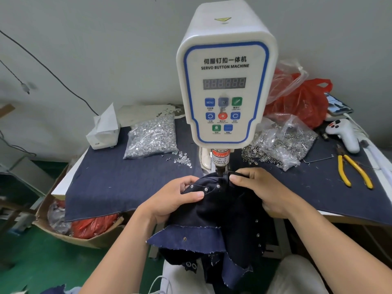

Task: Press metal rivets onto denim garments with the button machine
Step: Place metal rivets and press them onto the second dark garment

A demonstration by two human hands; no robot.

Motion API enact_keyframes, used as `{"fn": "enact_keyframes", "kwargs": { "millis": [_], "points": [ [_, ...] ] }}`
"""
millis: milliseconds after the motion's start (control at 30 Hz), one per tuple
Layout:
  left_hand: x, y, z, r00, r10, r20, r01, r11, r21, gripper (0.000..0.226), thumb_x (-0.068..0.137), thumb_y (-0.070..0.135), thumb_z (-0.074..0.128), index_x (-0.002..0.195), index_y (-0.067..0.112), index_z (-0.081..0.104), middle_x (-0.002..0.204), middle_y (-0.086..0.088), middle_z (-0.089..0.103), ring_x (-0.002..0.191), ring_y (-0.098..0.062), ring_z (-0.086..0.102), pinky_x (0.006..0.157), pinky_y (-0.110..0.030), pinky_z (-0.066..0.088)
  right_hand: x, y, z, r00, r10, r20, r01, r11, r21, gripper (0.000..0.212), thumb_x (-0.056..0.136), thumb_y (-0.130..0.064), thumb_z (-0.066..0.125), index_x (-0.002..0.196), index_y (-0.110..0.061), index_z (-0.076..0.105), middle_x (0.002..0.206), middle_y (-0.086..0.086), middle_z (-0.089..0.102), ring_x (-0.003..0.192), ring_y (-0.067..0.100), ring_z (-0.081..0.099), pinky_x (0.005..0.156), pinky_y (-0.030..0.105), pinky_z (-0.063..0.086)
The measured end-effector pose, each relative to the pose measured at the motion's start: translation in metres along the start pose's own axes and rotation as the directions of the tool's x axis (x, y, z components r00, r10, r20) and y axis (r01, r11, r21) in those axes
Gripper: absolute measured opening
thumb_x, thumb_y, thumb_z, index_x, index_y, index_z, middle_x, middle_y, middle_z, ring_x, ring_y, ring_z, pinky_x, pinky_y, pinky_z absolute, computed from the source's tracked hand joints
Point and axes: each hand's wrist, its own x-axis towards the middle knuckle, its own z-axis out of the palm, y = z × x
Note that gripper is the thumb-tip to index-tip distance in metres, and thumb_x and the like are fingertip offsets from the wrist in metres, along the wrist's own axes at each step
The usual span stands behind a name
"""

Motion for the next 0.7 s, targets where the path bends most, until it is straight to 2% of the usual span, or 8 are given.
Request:
{"fn": "enact_keyframes", "kwargs": {
  "millis": [67, 133, 200, 300, 367, 433, 533, 700],
  "points": [
    [-0.004, -0.001, 0.004, 0.999, -0.001, 0.034, 0.001, 1.000, -0.005, 0.036, 0.091, 0.026, 0.079, 0.125, 0.014, 0.072, 0.124, -0.016, 0.074, 0.111, -0.027, 0.071, 0.096, -0.038, 0.058, -0.006, -0.003, -0.002, 0.999, -0.020, 0.033, 0.022, 0.998, -0.066, 0.016, 0.099, -0.022, 0.067, 0.100, -0.009, 0.076, 0.101, 0.020, 0.076, 0.092, 0.021, 0.073, 0.087, 0.035, 0.055],
    [-0.008, 0.000, 0.010, 0.999, 0.005, 0.045, -0.003, 1.000, -0.027, 0.036, 0.092, 0.027, 0.077, 0.125, 0.014, 0.071, 0.122, -0.016, 0.074, 0.109, -0.026, 0.071, 0.093, -0.037, 0.057, -0.011, -0.008, -0.003, 0.999, -0.024, 0.042, 0.030, 0.990, -0.141, 0.012, 0.099, -0.018, 0.066, 0.108, -0.016, 0.074, 0.102, 0.013, 0.077, 0.096, 0.020, 0.074, 0.091, 0.033, 0.056],
    [-0.011, 0.000, 0.016, 0.999, 0.004, 0.047, -0.001, 0.998, -0.066, 0.037, 0.093, 0.024, 0.076, 0.127, 0.011, 0.069, 0.121, -0.016, 0.074, 0.107, -0.026, 0.071, 0.090, -0.035, 0.057, -0.017, -0.015, -0.003, 0.999, -0.046, 0.020, 0.049, 0.968, -0.244, 0.018, 0.098, -0.019, 0.068, 0.114, -0.026, 0.067, 0.101, 0.001, 0.078, 0.098, 0.014, 0.074, 0.090, 0.031, 0.055],
    [-0.013, 0.003, 0.024, 0.999, 0.002, 0.046, 0.001, 0.997, -0.074, 0.036, 0.095, 0.017, 0.072, 0.128, 0.005, 0.066, 0.119, -0.017, 0.074, 0.103, -0.024, 0.071, 0.087, -0.032, 0.058, -0.026, -0.018, -0.001, 0.986, -0.166, -0.005, 0.154, 0.927, -0.341, 0.030, 0.093, -0.023, 0.074, 0.111, -0.032, 0.052, 0.109, -0.005, 0.073, 0.106, 0.005, 0.068, 0.092, 0.025, 0.047],
    [-0.012, 0.007, 0.030, 0.998, 0.009, 0.054, -0.005, 0.998, -0.066, 0.035, 0.098, 0.014, 0.070, 0.130, 0.002, 0.064, 0.116, -0.016, 0.075, 0.099, -0.022, 0.072, 0.084, -0.030, 0.058, -0.034, -0.018, 0.002, 0.963, -0.258, 0.073, 0.263, 0.854, -0.449, 0.037, 0.090, -0.023, 0.078, 0.108, -0.037, 0.048, 0.118, -0.009, 0.066, 0.116, 0.006, 0.062, 0.099, 0.022, 0.045],
    [-0.013, 0.011, 0.036, 0.998, 0.019, 0.058, -0.016, 0.998, -0.054, 0.029, 0.102, 0.008, 0.067, 0.130, 0.002, 0.063, 0.111, -0.014, 0.076, 0.093, -0.020, 0.074, 0.080, -0.028, 0.059, -0.039, -0.016, 0.005, 0.932, -0.313, 0.184, 0.361, 0.738, -0.571, 0.034, 0.089, -0.023, 0.078, 0.105, -0.043, 0.056, 0.120, -0.013, 0.057, 0.120, 0.004, 0.055, 0.100, 0.015, 0.038],
    [-0.014, 0.015, 0.042, 0.999, 0.027, 0.040, -0.027, 1.000, -0.010, 0.026, 0.103, 0.005, 0.064, 0.129, 0.006, 0.063, 0.103, -0.009, 0.077, 0.085, -0.016, 0.073, 0.074, -0.025, 0.059, -0.041, -0.013, 0.009, 0.933, -0.287, 0.218, 0.358, 0.674, -0.646, 0.030, 0.091, -0.024, 0.076, 0.105, -0.047, 0.063, 0.118, -0.016, 0.049, 0.115, -0.003, 0.050, 0.091, 0.004, 0.031],
    [-0.014, 0.018, 0.042, 1.000, 0.017, 0.005, -0.017, 0.998, 0.069, 0.028, 0.103, 0.009, 0.066, 0.130, 0.013, 0.061, 0.095, -0.007, 0.076, 0.081, -0.016, 0.071, 0.071, -0.026, 0.058, -0.040, -0.013, 0.010, 0.944, -0.226, 0.239, 0.329, 0.640, -0.694, 0.026, 0.092, -0.035, 0.073, 0.110, -0.048, 0.059, 0.108, -0.015, 0.043, 0.104, 0.001, 0.051, 0.088, 0.008, 0.035]
  ]
}}
